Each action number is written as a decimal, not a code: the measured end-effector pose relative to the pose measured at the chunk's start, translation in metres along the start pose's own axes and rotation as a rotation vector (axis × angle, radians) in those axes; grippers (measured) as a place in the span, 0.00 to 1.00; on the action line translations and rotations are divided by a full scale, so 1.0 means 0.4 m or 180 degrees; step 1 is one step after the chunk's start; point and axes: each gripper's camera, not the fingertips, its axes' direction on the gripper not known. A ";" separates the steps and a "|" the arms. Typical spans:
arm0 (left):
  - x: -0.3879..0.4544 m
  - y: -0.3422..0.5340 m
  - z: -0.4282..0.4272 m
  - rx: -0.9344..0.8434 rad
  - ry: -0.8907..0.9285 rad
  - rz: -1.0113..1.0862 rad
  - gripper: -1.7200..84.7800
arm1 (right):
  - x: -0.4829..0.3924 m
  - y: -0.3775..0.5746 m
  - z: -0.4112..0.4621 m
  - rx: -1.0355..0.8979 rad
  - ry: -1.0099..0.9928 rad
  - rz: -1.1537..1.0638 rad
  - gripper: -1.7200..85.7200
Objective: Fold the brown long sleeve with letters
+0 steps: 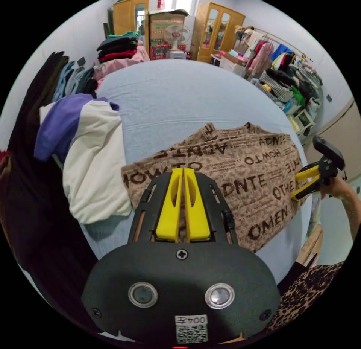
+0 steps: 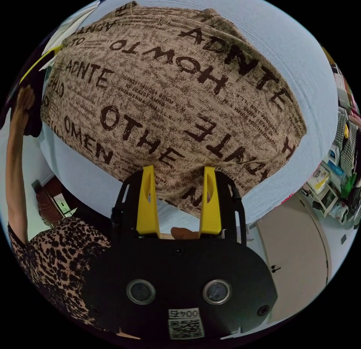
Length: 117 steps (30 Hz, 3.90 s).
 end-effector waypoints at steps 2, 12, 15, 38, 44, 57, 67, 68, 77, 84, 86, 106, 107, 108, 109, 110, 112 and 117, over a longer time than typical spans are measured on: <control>0.013 -0.049 0.092 -0.0387 -0.0220 0.0085 0.03 | 0.005 0.009 0.007 0.0054 -0.0024 -0.0021 0.21; 0.073 -0.099 0.079 -0.0127 -0.0109 0.0016 0.02 | 0.013 0.022 0.038 0.0100 -0.0047 -0.0037 0.21; 0.184 -0.127 0.099 -0.0098 0.0088 0.0296 0.02 | 0.017 0.026 0.047 0.0123 -0.0064 -0.0054 0.21; 0.378 -0.137 0.155 -0.0363 0.0239 0.0521 0.02 | 0.007 0.036 0.109 0.0205 0.0106 -0.0084 0.22; 0.211 0.091 -0.008 -0.0069 0.0246 -0.0012 0.02 | 0.022 0.036 0.112 0.0201 0.0020 -0.0156 0.21; -0.093 0.562 -0.185 0.0150 0.0015 -0.1052 0.03 | 0.009 0.020 0.119 0.0139 0.0057 -0.0083 0.22; -0.185 0.597 -0.100 0.0026 0.0263 -0.1148 0.08 | -0.013 0.006 0.121 0.0055 0.0082 -0.0071 0.21; -0.193 0.600 -0.073 -0.0047 0.0398 -0.1176 0.07 | -0.017 0.003 0.122 0.0031 0.0090 -0.0043 0.21; -0.217 0.644 -0.040 -0.0175 0.0353 -0.1207 0.06 | -0.049 0.003 0.132 0.0049 0.0185 -0.0045 0.22; -0.080 0.655 -0.161 0.0285 0.0012 -0.0886 0.10 | -0.059 0.013 0.137 0.0113 0.0081 0.0075 0.23; 0.021 0.647 -0.154 0.0419 0.0106 -0.0792 0.09 | -0.071 0.014 0.141 0.0134 0.0120 0.0068 0.23; 0.634 0.588 0.132 -0.0216 0.0412 -0.0972 0.05 | -0.121 0.034 0.155 0.0409 0.0245 -0.0124 0.23; 0.684 0.599 0.139 -0.0186 0.0508 -0.0909 0.05 | -0.117 0.028 0.153 0.0389 0.0216 -0.0119 0.23; 0.712 0.603 0.143 -0.0174 0.0563 -0.0852 0.05 | -0.115 0.025 0.152 0.0377 0.0203 -0.0117 0.23; 0.771 0.609 0.152 -0.0168 0.0626 -0.0683 0.05 | -0.113 0.019 0.150 0.0346 0.0182 -0.0095 0.23; 0.837 0.612 0.158 -0.0137 0.0573 -0.0472 0.06 | -0.115 0.016 0.149 0.0334 0.0200 -0.0106 0.23; 0.934 0.611 0.168 -0.0062 0.0457 -0.0162 0.07 | -0.111 0.013 0.146 0.0311 0.0210 -0.0191 0.23; 1.134 0.577 0.239 -0.0001 0.0151 0.0630 0.12 | -0.114 -0.015 0.137 0.0163 0.0176 -0.0241 0.23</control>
